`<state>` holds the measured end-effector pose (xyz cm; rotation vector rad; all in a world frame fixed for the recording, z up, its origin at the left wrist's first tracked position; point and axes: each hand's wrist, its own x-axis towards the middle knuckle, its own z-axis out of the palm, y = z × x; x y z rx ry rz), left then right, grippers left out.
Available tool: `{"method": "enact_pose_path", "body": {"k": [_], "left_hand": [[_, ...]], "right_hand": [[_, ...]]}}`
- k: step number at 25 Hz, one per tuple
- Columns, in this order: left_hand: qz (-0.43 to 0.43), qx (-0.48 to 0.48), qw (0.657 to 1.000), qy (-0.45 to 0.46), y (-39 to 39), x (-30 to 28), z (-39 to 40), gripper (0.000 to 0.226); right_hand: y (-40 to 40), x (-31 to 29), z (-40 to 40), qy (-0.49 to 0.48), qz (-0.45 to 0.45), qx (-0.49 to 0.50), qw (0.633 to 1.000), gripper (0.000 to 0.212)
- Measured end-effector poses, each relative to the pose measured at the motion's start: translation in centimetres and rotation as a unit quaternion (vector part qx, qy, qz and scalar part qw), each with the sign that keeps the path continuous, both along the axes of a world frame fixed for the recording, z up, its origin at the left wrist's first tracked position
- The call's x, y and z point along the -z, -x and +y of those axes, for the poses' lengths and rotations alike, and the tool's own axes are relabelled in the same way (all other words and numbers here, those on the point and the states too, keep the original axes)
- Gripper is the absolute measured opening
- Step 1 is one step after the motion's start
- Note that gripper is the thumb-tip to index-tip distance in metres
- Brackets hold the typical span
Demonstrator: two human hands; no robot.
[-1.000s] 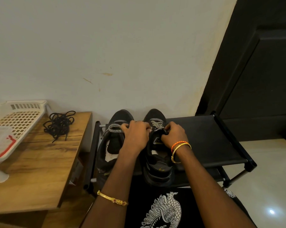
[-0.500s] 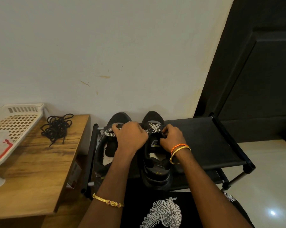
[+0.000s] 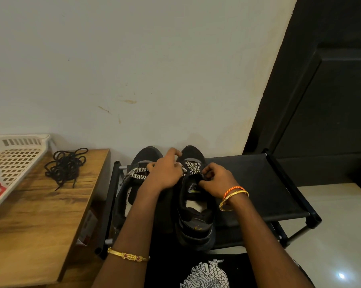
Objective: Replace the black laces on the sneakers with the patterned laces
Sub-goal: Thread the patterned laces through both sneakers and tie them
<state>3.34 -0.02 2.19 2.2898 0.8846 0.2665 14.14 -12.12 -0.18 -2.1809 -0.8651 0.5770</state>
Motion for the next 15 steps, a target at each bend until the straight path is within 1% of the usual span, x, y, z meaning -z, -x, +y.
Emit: {"method": "enact_pose_path", "body": {"k": [1,2,3,4,6,8,9,11,13,15], "left_hand": [[-0.051,-0.012,0.997,0.063,0.2,-0.6,0.0,0.023],[-0.114,-0.028,0.985,0.125,0.5,-1.4,0.0,0.023],[-0.171,-0.038,0.969,0.172,0.7,-2.4,-0.2,0.024],[-0.211,-0.032,0.956,0.202,1.0,-3.6,-0.6,0.025],[-0.258,0.017,0.933,0.249,1.5,-6.1,-1.6,0.025],[-0.286,0.073,0.911,0.288,1.9,-8.1,-2.7,0.028],[-0.285,0.091,0.909,0.292,2.0,-8.7,-3.3,0.029],[-0.272,0.098,0.919,0.268,1.9,-8.9,-3.9,0.03],[-0.287,0.071,0.926,0.234,1.7,-8.4,-3.7,0.028],[-0.339,0.016,0.911,0.236,1.5,-7.7,-3.1,0.023]], "right_hand": [[0.0,-0.2,0.0,-0.02,0.013,0.004,1.0,0.025],[0.0,-0.6,-0.1,-0.053,0.024,0.013,0.998,0.022],[0.0,-1.1,-0.2,-0.097,0.034,0.024,0.994,0.018],[0.2,-1.7,-0.4,-0.149,0.049,0.032,0.987,0.014],[0.7,-3.6,-0.7,-0.246,0.115,0.017,0.962,0.011],[1.8,-5.3,-1.0,-0.32,0.22,-0.047,0.92,0.013],[2.4,-5.9,-1.1,-0.343,0.268,-0.08,0.897,0.014],[3.0,-6.4,-1.3,-0.362,0.33,-0.116,0.864,0.018],[3.0,-6.5,-1.5,-0.363,0.327,-0.109,0.866,0.014],[2.4,-6.2,-1.7,-0.361,0.311,-0.08,0.876,0.015]]}}
